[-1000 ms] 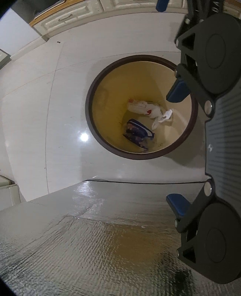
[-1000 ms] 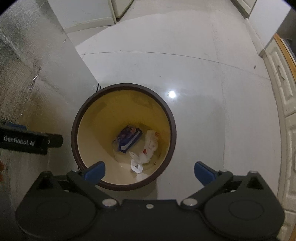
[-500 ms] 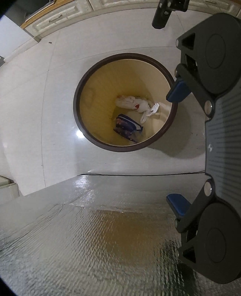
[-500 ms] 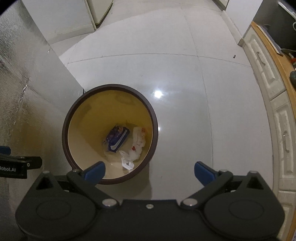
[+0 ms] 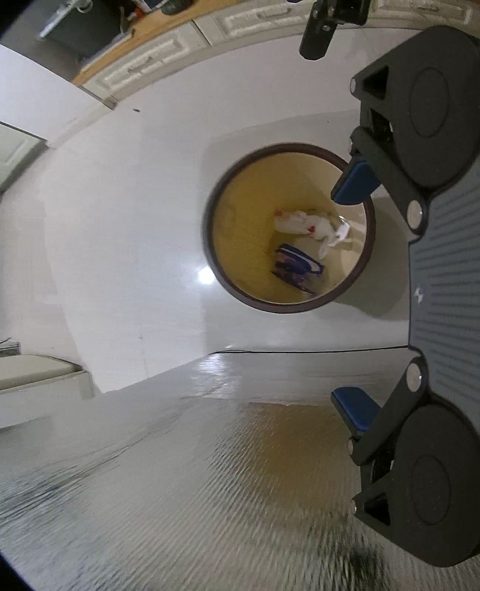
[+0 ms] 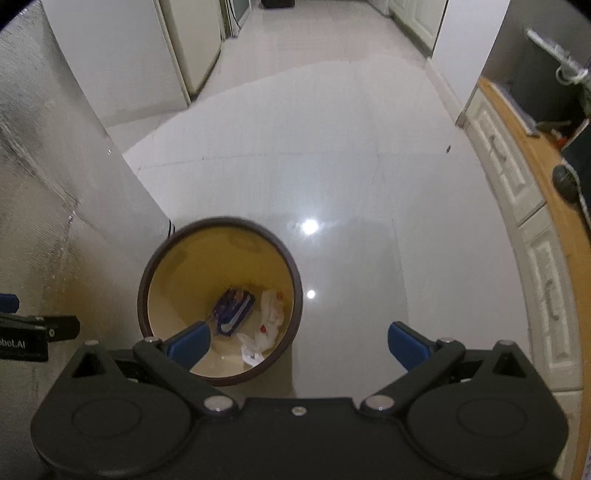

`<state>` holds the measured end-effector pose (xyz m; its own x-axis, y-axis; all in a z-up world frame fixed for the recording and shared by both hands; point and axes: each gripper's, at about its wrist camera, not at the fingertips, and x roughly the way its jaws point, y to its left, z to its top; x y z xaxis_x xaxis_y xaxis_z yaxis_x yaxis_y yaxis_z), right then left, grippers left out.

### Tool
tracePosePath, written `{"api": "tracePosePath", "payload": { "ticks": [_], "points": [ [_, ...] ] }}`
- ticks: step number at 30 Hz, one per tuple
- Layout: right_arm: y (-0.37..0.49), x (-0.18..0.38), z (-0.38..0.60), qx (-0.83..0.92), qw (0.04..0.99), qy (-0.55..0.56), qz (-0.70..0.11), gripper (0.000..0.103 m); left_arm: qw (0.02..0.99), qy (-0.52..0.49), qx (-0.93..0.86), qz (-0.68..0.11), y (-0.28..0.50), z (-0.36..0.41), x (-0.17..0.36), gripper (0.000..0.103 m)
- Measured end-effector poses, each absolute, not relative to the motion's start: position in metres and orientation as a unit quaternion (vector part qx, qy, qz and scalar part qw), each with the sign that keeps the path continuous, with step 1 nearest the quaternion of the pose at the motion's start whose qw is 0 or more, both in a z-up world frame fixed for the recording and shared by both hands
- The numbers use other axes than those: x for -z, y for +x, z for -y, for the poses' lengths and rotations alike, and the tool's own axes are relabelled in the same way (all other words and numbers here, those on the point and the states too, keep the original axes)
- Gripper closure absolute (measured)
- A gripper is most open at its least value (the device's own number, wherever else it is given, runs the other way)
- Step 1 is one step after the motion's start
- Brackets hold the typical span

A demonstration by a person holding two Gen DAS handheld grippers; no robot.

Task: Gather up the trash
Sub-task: 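Raise both tools from the bucket and return them over the table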

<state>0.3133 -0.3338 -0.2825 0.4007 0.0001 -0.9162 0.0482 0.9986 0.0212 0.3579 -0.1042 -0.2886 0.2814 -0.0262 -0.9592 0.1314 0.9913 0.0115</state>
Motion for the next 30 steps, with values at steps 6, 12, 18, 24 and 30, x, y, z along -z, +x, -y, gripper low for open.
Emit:
{"api": "tracePosePath", "payload": {
  "ticks": [6,12,18,24,30],
  "points": [
    [0.298,0.241,0.341,0.022,0.864,0.020,-0.503,0.000,0.827,0.045,0.059,-0.557,0.346,0.111,0.246,0.000],
    [0.282,0.198,0.349,0.028,0.890,0.023,-0.454,0.000,0.859,0.041,0.067,-0.507,0.331,0.116,0.199,0.000],
    [0.262,0.160,0.354,0.037,0.914,0.009,-0.404,0.000,0.890,0.040,0.067,-0.449,0.311,0.118,0.149,0.000],
    [0.241,0.124,0.360,0.041,0.934,0.023,-0.353,0.000,0.913,0.030,0.075,-0.399,0.285,0.119,0.107,0.000],
    [0.217,0.083,0.347,0.037,0.959,0.006,-0.280,0.000,0.936,0.028,0.077,-0.344,0.254,0.119,0.058,0.000]
  ]
}}
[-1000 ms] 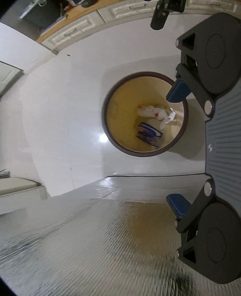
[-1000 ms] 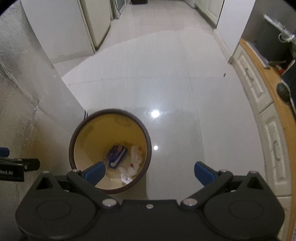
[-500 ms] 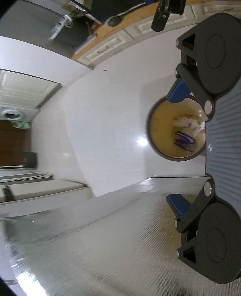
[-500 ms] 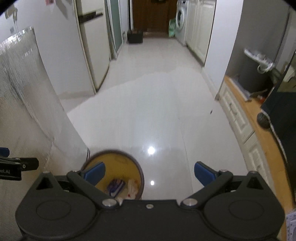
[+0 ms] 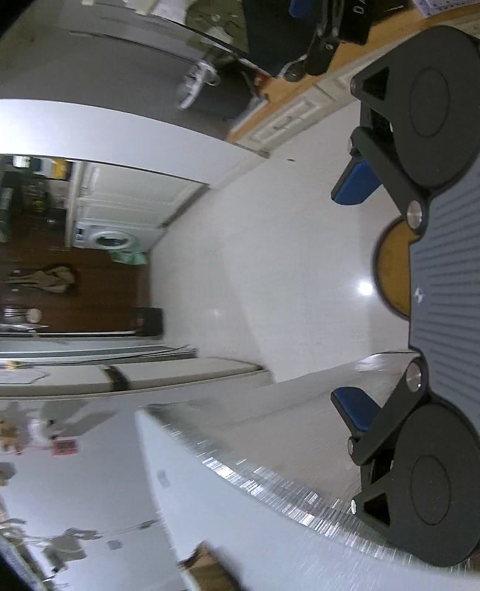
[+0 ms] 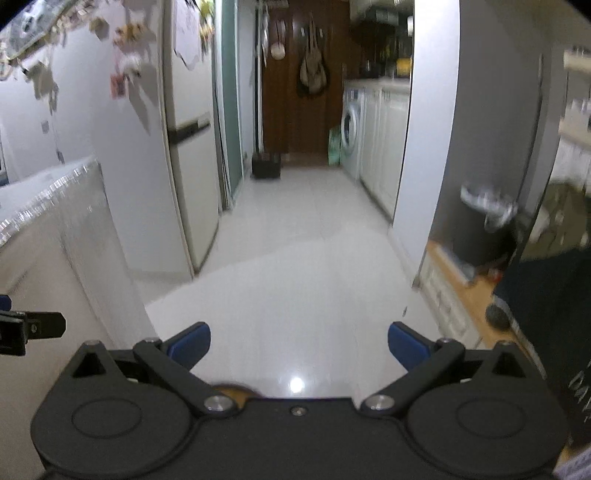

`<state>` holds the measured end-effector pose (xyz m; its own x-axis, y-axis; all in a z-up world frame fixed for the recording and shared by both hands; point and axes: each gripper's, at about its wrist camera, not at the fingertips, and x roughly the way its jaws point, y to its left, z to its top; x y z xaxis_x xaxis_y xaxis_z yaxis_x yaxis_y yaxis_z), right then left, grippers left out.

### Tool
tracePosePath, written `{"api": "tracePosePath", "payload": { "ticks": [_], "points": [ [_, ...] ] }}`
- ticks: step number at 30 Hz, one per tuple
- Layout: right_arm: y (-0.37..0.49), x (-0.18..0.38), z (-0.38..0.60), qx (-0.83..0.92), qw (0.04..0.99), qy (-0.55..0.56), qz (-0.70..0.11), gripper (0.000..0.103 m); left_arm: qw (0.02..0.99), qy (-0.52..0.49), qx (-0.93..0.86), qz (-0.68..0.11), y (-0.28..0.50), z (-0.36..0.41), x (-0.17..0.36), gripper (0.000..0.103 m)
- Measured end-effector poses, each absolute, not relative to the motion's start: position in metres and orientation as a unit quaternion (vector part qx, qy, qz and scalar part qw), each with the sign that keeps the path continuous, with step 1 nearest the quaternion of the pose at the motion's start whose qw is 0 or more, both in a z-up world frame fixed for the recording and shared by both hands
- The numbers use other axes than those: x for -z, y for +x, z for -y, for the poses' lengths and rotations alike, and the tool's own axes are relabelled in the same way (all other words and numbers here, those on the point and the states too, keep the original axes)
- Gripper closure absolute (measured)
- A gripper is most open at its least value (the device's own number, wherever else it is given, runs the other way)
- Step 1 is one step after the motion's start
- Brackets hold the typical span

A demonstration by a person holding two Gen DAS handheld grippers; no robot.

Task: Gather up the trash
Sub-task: 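Raise both tools from the bucket and return them over the table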

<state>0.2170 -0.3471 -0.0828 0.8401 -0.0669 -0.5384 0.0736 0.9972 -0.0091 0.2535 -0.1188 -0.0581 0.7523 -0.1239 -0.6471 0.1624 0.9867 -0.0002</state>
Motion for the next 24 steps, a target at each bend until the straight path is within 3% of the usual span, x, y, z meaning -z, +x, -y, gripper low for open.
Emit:
{"api": "tracePosePath", "payload": {
  "ticks": [10,24],
  "points": [
    [0.181,0.027,0.312,-0.017,0.981,-0.006,-0.192,0.000,0.962,0.048,0.060,-0.263,0.201,0.096,-0.007,0.000],
    [0.165,-0.037,0.235,-0.105,0.985,0.008,-0.140,0.000,0.979,0.065,-0.020,-0.191,0.146,-0.014,-0.079,0.000]
  ]
}}
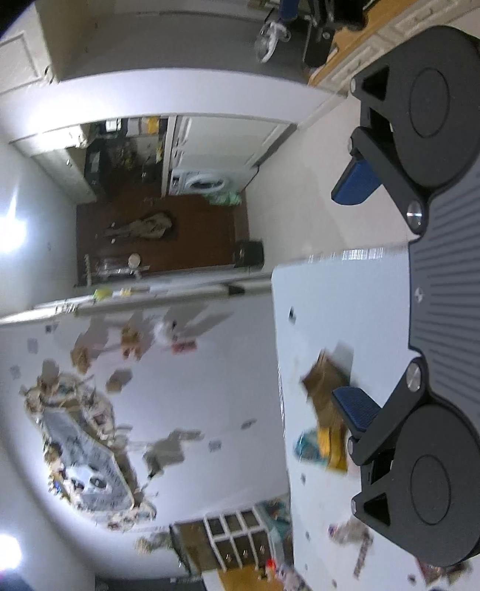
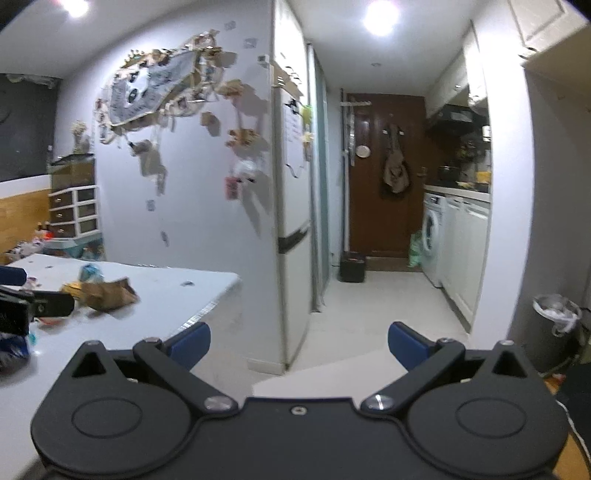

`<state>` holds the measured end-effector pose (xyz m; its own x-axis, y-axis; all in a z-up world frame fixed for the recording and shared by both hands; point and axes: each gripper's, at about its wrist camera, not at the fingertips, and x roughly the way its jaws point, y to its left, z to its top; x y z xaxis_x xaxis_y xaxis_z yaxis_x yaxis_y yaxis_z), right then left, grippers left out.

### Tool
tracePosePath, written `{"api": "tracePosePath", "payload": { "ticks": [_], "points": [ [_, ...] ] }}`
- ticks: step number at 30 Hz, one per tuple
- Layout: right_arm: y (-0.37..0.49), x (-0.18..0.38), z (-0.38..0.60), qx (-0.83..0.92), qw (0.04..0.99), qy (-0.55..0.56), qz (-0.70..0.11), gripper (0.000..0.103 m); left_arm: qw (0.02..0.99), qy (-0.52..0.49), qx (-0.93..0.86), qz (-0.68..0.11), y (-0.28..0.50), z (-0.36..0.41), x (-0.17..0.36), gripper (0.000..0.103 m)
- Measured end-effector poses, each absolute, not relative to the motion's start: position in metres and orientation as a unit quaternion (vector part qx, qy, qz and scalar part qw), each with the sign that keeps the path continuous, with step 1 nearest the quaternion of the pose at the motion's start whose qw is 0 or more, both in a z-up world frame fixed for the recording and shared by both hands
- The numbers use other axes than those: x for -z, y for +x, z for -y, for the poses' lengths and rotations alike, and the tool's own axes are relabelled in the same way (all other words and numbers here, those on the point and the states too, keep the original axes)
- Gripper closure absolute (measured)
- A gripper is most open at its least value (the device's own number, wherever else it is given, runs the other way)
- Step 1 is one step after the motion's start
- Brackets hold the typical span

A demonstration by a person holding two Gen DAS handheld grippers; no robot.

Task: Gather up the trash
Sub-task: 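Raise both tools from the bucket and return them over the table, then grasp the cardboard piece with the right tool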

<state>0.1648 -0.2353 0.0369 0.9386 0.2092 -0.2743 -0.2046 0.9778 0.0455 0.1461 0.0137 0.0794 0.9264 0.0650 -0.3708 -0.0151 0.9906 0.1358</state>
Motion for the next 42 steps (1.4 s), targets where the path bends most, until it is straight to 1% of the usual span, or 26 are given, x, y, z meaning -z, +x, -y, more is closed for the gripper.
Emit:
{"api": "tracePosePath", "payload": {
  "ticks": [7,17,22,28,32,36,42],
  "points": [
    [0.175,-0.058,0.184,-0.152,0.978,0.013,-0.141,0.000,0.974,0.100,-0.064,-0.192,0.141,-0.082,-0.087,0.000],
    [0.204,-0.067,0.113,-0.210,0.964,-0.004,-0.161,0.000,0.966,0.066,-0.110,-0.222,0.146,-0.201,-0.080,0.000],
    [0.236,-0.060,0.073,-0.243,0.951,0.011,-0.192,0.000,0.961,0.041,-0.136,-0.237,0.153,-0.260,-0.069,0.000],
    [0.270,-0.047,0.027,-0.267,0.942,0.008,-0.203,0.000,0.954,0.003,-0.143,-0.263,0.166,-0.322,-0.047,0.000],
    [0.297,-0.035,0.003,-0.258,0.943,0.007,-0.210,0.000,0.949,-0.016,-0.138,-0.284,0.173,-0.349,-0.030,0.000],
    [0.326,-0.021,-0.010,-0.273,0.931,0.023,-0.242,0.000,0.945,-0.038,-0.101,-0.309,0.173,-0.367,-0.012,0.000],
    [0.351,-0.015,-0.027,-0.304,0.921,0.010,-0.244,0.000,0.947,-0.049,-0.022,-0.318,0.155,-0.361,0.000,0.000]
  ]
}}
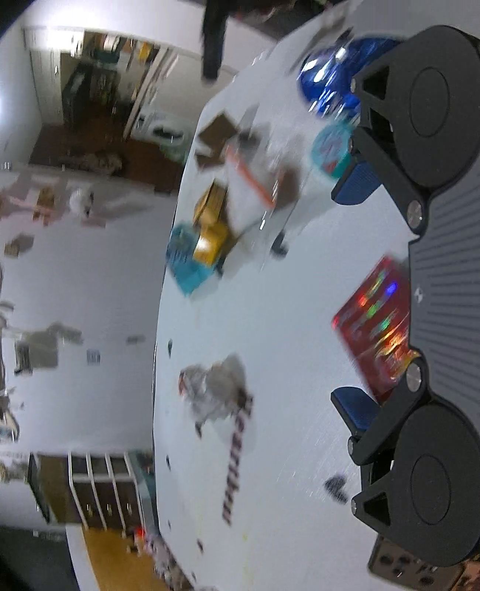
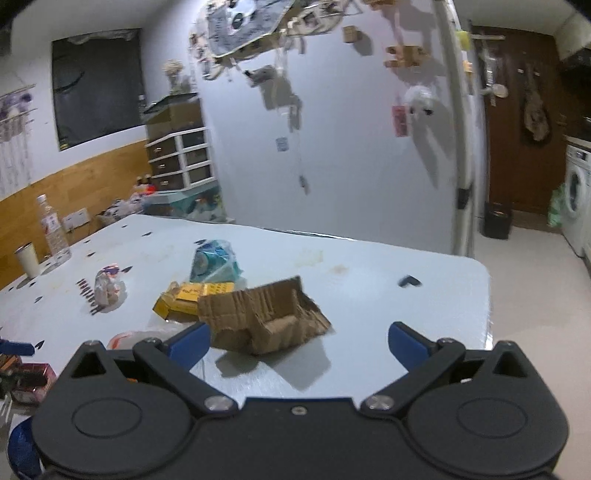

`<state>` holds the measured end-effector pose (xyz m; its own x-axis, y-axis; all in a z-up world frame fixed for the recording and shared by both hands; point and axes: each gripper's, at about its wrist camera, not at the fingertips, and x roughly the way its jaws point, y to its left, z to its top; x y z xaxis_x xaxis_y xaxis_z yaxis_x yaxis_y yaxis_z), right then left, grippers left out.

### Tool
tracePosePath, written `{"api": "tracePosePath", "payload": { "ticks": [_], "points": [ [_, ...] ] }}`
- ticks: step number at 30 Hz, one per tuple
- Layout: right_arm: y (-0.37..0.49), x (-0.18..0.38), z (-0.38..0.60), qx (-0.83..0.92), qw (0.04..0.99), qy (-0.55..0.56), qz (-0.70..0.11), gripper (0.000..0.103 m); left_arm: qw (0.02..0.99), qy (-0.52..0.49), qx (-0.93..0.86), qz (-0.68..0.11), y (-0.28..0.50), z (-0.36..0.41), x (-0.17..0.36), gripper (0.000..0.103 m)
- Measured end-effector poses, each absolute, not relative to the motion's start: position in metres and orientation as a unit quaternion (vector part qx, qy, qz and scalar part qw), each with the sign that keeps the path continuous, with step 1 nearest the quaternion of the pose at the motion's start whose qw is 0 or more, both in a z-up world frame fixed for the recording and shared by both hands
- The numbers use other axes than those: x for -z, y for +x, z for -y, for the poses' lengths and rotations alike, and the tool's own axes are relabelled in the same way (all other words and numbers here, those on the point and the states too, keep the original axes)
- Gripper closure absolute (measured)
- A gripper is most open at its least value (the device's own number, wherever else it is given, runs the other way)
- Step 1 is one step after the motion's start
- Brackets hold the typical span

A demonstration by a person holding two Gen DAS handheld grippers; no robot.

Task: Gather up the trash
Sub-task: 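Grasp the cardboard piece with the right tool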

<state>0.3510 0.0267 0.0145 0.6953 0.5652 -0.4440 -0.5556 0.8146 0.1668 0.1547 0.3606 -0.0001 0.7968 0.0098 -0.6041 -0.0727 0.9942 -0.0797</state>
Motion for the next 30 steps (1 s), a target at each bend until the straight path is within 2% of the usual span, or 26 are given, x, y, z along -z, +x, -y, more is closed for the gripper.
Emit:
{"api": "tracePosePath", "payload": {
  "ticks": [4,7,16,23,30],
  "points": [
    [0.367,-0.015,-0.034,-0.311,0.917,0.014,-0.249,0.001,0.944,-0.037,0.014,-0.326,0.137,-0.342,0.006,0.000],
    [0.379,-0.012,-0.041,-0.326,0.908,0.020,-0.261,0.011,0.940,-0.036,0.037,-0.338,0.127,-0.330,0.010,0.000],
    [0.403,0.010,-0.066,-0.336,0.895,0.015,-0.295,0.028,0.939,-0.056,0.018,-0.339,0.115,-0.314,-0.004,0.000],
    [0.403,0.017,-0.083,-0.340,0.892,0.001,-0.299,0.056,0.927,-0.070,-0.051,-0.364,0.133,-0.315,-0.011,0.001],
    [0.388,0.015,-0.071,-0.346,0.883,-0.013,-0.315,0.063,0.912,-0.050,-0.079,-0.399,0.145,-0.312,-0.001,0.005]
  ]
}}
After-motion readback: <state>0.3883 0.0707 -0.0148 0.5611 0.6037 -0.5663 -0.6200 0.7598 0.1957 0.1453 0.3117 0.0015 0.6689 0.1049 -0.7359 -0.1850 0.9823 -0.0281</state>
